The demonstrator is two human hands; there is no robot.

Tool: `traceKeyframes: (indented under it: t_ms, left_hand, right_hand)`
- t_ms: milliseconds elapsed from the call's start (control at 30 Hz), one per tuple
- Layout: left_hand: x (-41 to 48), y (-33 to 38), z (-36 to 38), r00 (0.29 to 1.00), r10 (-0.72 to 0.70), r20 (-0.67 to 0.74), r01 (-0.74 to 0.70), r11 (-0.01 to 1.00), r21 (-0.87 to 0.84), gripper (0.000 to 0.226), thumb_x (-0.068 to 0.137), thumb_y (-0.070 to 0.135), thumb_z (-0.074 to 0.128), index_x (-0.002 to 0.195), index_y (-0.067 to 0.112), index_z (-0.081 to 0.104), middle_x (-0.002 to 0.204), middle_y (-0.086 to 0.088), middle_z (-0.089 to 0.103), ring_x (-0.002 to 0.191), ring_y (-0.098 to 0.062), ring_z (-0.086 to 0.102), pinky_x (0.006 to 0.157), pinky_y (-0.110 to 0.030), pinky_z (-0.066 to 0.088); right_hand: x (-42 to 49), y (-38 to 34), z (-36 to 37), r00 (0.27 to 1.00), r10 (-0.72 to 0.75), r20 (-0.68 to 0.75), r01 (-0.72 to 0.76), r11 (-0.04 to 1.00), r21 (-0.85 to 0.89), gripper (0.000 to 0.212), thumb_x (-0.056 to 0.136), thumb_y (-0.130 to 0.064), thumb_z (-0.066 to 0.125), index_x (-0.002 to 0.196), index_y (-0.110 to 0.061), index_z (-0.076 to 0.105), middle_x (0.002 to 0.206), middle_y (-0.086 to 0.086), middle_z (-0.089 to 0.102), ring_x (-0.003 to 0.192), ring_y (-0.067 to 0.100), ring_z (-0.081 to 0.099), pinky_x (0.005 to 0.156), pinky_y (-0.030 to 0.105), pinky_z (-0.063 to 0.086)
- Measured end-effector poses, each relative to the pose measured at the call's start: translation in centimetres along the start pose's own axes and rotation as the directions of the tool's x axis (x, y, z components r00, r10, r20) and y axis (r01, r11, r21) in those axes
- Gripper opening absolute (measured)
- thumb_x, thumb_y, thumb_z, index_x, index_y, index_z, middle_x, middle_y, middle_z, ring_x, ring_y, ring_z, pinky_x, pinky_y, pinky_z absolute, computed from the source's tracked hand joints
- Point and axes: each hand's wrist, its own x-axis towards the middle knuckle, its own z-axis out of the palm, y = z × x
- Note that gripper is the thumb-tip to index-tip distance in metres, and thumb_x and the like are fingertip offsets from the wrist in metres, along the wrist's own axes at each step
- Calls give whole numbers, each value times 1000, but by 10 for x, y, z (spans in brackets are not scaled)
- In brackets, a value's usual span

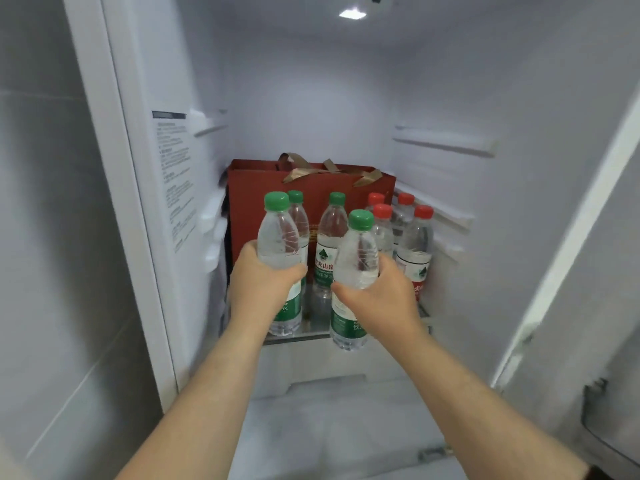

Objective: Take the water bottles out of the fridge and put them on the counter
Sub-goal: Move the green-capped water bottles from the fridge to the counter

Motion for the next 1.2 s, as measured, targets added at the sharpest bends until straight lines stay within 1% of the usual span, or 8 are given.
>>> traceKeyframes:
  t_ms: [67, 200, 533, 667, 800, 900, 1033, 1200]
  left_hand:
    - [-20, 8, -4, 1000, 3, 17, -2, 1000, -12, 55, 50, 36, 84, 101, 34, 63, 89, 15, 72, 81, -6, 69, 77, -38, 59]
    - [-67, 25, -16, 999, -10, 41, 12, 999, -39, 51, 57, 24, 87, 100, 33, 61, 89, 15, 70, 84, -6, 68, 73, -31, 55]
    - [-226, 69, -52, 998, -3, 62, 4, 1000, -17, 50, 62, 15, 86, 100, 33, 59, 98, 10, 69, 90, -9, 66, 78, -32, 53]
    - [-284, 84, -61, 995, -8, 97, 7, 1000, 9, 48, 64, 15, 86, 98, 34, 59, 98, 12, 69, 92, -8, 65, 80, -32, 51]
    - [-329, 96, -68, 990, 0, 140, -7, 999, 49, 55, 62, 21, 87, 110, 30, 62, 101, 12, 71, 95, -10, 66, 85, -35, 54]
    - [-354, 100, -74, 985, 5, 175, -15, 998, 57, 54, 61, 22, 88, 108, 32, 63, 98, 13, 72, 93, -8, 68, 81, -33, 55]
    - [-378, 102, -79, 973, 12, 231, -26, 998, 56, 50, 63, 20, 87, 104, 33, 62, 95, 12, 72, 89, -6, 67, 74, -29, 53]
    - [-398, 103, -66, 929, 37, 368, -48, 999, 21, 46, 63, 15, 87, 98, 32, 63, 93, 9, 72, 86, -6, 68, 68, -25, 50]
  right_hand:
    - [-14, -2, -14, 1000, 0, -4, 0, 1000, 20, 46, 69, -31, 83, 106, -37, 56, 91, -23, 61, 83, -5, 58, 65, 16, 45]
    - [-47, 0, -41, 1000, 0, -1, 0, 998, 57, 48, 68, -31, 82, 111, -33, 61, 97, -16, 68, 89, 3, 64, 75, 27, 53]
    - [-157, 1, -135, 990, -46, 130, 32, 994, 107, 45, 71, -29, 82, 106, -39, 56, 94, -20, 65, 86, -5, 59, 64, 13, 43]
    - [-202, 8, -165, 987, -56, 152, 45, 996, 78, 52, 69, -33, 84, 113, -36, 56, 99, -18, 65, 91, 2, 61, 65, 16, 44]
    - [-238, 8, -194, 985, -55, 165, 38, 994, 101, 55, 69, -32, 83, 115, -37, 54, 98, -19, 63, 90, -1, 59, 68, 20, 46]
    - [-260, 8, -213, 988, -47, 147, 35, 996, 80, 54, 66, -37, 83, 114, -36, 57, 99, -18, 65, 93, 3, 61, 72, 25, 52]
    - [-290, 9, -240, 991, -20, 136, 10, 997, 76, 52, 68, -33, 82, 112, -39, 57, 99, -20, 65, 90, -3, 59, 66, 15, 46]
    - [-320, 16, -274, 998, 51, 31, -52, 998, 29, 51, 65, -34, 82, 111, -39, 60, 98, -16, 68, 91, -1, 63, 72, 21, 51]
